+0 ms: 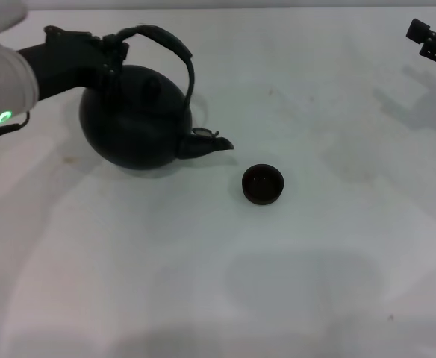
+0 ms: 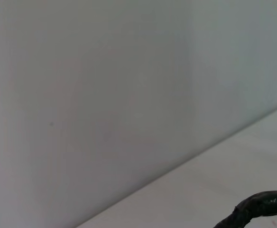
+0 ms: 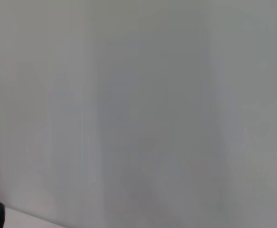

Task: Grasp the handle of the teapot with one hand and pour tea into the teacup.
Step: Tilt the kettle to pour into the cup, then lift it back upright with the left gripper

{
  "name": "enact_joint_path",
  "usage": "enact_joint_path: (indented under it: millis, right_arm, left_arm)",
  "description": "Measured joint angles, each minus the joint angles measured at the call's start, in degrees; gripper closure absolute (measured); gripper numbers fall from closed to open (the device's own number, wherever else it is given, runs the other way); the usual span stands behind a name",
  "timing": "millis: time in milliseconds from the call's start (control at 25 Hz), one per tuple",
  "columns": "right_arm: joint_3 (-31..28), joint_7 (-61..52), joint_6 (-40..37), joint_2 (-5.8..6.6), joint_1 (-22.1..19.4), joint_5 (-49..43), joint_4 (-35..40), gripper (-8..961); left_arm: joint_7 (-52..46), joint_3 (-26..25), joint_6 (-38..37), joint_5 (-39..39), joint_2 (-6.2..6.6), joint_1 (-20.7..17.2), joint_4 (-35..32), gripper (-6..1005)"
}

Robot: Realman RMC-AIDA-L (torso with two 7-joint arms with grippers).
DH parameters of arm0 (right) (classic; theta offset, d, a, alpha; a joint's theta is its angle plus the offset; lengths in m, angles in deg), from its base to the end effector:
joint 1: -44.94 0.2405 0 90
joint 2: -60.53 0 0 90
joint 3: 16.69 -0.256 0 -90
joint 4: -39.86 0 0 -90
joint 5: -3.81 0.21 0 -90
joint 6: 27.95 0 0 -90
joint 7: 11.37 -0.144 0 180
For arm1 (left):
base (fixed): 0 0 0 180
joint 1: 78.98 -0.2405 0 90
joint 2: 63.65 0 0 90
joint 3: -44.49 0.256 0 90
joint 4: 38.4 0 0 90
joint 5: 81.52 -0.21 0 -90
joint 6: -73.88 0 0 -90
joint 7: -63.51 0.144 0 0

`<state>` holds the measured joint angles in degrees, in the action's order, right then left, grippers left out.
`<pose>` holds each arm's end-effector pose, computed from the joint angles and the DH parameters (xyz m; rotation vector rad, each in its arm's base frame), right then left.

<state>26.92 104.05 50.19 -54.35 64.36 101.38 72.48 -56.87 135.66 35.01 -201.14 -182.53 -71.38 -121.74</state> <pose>0.3197 0.3258 0.0598 -2.1544 0.5782 0.8623 -0.2110 0.3440 0.0030 -2.2709 -0.5568 -0.2666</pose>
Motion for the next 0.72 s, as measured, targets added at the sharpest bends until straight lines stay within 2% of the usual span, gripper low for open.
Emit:
enact_joint_path:
  millis: [480, 720]
  right_arm:
    - [-0.67, -0.11, -0.36, 0.0, 0.07, 0.08, -0.11, 85]
    - [-1.2, -0.11, -0.69, 0.01, 0.09, 0.08, -0.11, 85]
  left_arm:
    - [-3.15, 2.21, -2.9, -4.9, 0.1, 3.1, -1.66, 871]
    - [-7.25, 3.67, -4.0, -11.3, 0.11, 5.06, -2.19, 871]
